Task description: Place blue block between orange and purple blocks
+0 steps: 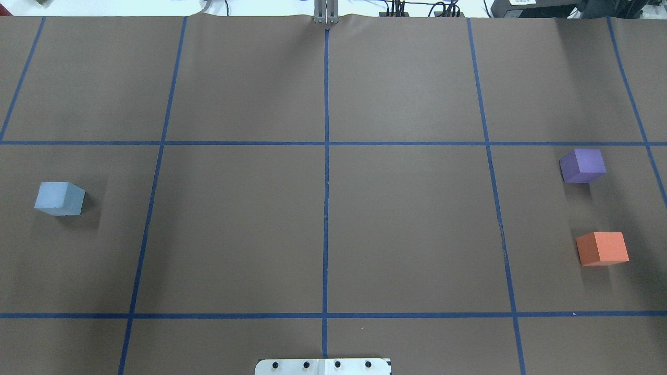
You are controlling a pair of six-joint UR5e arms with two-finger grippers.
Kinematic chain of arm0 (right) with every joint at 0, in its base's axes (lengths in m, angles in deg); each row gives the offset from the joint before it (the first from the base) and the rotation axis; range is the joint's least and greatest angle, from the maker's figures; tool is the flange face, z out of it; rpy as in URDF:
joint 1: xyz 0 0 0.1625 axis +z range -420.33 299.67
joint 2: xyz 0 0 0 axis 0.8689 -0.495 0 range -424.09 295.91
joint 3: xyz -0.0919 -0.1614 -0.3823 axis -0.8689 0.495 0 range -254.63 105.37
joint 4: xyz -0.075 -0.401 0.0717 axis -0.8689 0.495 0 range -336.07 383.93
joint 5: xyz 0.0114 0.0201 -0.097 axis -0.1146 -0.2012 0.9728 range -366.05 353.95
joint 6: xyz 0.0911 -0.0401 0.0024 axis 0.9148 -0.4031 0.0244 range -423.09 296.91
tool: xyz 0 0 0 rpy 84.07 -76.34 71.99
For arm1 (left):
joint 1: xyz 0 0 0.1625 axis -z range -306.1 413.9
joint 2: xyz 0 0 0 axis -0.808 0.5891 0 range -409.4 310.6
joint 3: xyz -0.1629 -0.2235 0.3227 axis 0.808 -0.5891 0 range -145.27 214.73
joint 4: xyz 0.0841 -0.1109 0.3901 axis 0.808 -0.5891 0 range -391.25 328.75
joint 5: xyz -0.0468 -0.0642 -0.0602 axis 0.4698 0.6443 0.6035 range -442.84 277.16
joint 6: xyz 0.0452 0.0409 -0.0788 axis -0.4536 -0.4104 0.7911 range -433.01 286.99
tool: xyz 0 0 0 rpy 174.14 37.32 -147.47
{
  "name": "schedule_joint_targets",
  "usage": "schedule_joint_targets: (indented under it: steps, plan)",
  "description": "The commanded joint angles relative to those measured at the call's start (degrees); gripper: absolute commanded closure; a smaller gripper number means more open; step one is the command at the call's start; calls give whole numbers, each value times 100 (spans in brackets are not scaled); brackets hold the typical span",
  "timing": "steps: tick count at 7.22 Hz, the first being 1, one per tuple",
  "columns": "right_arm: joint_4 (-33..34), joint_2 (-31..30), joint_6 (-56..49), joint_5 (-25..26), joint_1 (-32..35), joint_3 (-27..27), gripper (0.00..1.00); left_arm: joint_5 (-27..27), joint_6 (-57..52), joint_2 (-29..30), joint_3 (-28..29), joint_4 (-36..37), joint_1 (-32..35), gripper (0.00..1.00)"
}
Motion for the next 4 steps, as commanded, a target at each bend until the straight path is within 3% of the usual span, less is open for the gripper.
schedule_joint_targets:
  steps: [1,4]
  plan:
    - [-14,-12,-1,-60,21,-6,0,12,453,209,4,-17,-504,0]
    - [-67,-64,-10,-70,3,3,0,-32,1485,693,433,-191,-1708,0]
